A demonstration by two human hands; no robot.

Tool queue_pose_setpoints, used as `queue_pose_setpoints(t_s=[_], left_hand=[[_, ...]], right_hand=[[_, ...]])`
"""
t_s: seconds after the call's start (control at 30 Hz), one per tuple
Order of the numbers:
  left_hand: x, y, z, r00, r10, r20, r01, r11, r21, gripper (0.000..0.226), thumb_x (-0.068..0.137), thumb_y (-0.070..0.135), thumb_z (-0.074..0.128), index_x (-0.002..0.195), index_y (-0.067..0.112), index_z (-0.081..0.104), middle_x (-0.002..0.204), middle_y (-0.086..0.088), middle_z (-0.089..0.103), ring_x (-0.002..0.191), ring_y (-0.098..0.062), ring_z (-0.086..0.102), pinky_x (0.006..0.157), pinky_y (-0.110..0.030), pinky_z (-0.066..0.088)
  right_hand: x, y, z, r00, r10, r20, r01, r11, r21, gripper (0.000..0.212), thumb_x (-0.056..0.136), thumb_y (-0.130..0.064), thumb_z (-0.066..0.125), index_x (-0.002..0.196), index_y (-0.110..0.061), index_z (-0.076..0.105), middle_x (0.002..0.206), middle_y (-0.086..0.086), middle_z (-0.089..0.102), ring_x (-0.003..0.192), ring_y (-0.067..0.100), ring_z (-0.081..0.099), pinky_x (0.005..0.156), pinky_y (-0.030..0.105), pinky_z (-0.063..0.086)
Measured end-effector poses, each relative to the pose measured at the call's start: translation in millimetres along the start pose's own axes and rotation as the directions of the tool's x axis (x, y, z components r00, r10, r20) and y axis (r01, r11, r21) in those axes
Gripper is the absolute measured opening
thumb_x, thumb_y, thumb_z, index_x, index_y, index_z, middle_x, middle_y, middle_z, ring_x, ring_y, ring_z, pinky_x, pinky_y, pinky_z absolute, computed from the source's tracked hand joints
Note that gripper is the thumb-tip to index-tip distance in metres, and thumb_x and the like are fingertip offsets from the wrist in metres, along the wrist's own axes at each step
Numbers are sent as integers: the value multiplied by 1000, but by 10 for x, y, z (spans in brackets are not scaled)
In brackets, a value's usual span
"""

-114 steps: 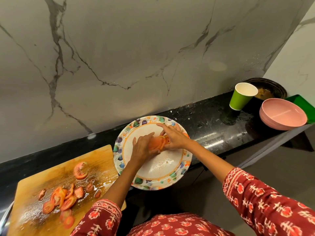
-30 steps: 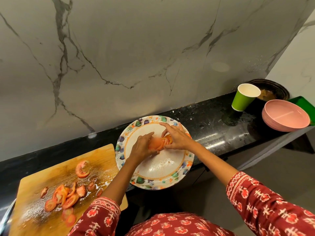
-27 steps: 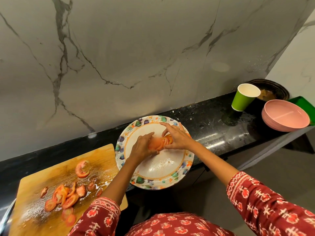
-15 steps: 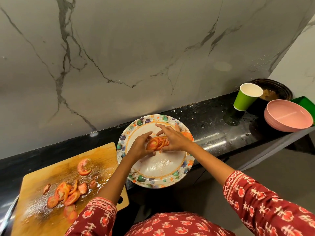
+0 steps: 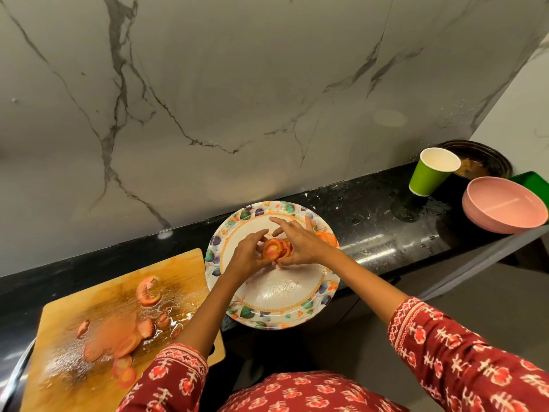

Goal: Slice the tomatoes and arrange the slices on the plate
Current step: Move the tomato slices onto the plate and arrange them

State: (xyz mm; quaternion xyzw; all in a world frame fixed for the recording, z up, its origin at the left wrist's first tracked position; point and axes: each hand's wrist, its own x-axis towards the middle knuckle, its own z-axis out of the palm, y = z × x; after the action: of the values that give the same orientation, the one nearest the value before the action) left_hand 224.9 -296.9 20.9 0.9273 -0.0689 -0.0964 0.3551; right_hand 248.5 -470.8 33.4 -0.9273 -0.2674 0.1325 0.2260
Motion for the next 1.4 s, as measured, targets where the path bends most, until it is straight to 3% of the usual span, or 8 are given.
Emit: queue_pose_setpoints(t_s=[0.23, 0.5, 0.63, 0.83, 0.97, 1.17, 1.4], left_hand=[[-59, -47, 10, 999, 31, 15, -32, 999, 21, 81, 70, 20, 79, 139, 15, 36, 133, -11, 49, 111, -22, 53, 94, -38, 49], [-77, -59, -11, 1000, 28, 7, -28, 999, -40, 66, 73, 16, 76, 132, 7, 46, 116, -14, 62, 97, -20, 61, 84, -20, 46], [-97, -102, -20, 1000, 5, -24, -7, 994, -105, 55, 74, 12, 74, 125, 6, 54, 103, -12, 67, 84, -12, 60, 84, -22, 51], [-77, -71, -27, 991, -43, -124, 23, 988, -156, 33, 81, 13, 68, 113, 4, 63, 94, -14, 69, 79, -12, 60, 67, -7, 44], [-55, -93, -23, 988, -76, -134, 53, 984, -170, 34, 81, 13, 68, 113, 3, 62, 92, -15, 67, 78, -16, 59, 68, -14, 47], [-66, -173, -53, 959, -242, -146, 195, 941, -276, 29, 85, 5, 62, 113, 2, 60, 78, -6, 63, 59, -9, 61, 51, -11, 50], [-59, -201, -64, 965, -224, -137, 169, 929, -330, 19, 88, 4, 57, 105, -2, 63, 83, -5, 62, 64, -10, 61, 62, -17, 54]], right_hand=[[50, -96, 48, 1000, -4, 9, 4, 999, -33, 100, 76, -33, 73, 149, -23, 5, 134, 4, 51, 136, 22, 29, 111, 56, -11], [31, -92, 14, 1000, 3, -21, -2, 998, 57, 100, 75, -34, 74, 148, -23, 7, 127, 0, 54, 132, 21, 34, 112, 57, -6], [16, -64, -61, 1000, 22, 7, -22, 998, 59, 101, 76, -35, 74, 149, -22, 6, 128, -1, 53, 134, 21, 32, 111, 59, -8], [14, -92, -55, 1000, 2, 16, -3, 998, 62, 101, 76, -28, 74, 149, -22, 5, 128, -2, 53, 133, 20, 32, 112, 57, -6], [10, -101, -55, 1000, -4, 8, 3, 998, 58, 101, 75, -30, 74, 149, -22, 4, 129, -2, 53, 133, 20, 32, 112, 57, -7], [-35, -8, -117, 999, 24, 25, -26, 998, 60, 107, 73, -40, 76, 149, -22, 3, 129, -5, 55, 137, 19, 30, 111, 58, -10], [-25, 17, -90, 999, 32, 25, -34, 996, 77, 107, 73, -38, 76, 149, -22, 2, 132, -6, 54, 138, 21, 29, 111, 63, -4]])
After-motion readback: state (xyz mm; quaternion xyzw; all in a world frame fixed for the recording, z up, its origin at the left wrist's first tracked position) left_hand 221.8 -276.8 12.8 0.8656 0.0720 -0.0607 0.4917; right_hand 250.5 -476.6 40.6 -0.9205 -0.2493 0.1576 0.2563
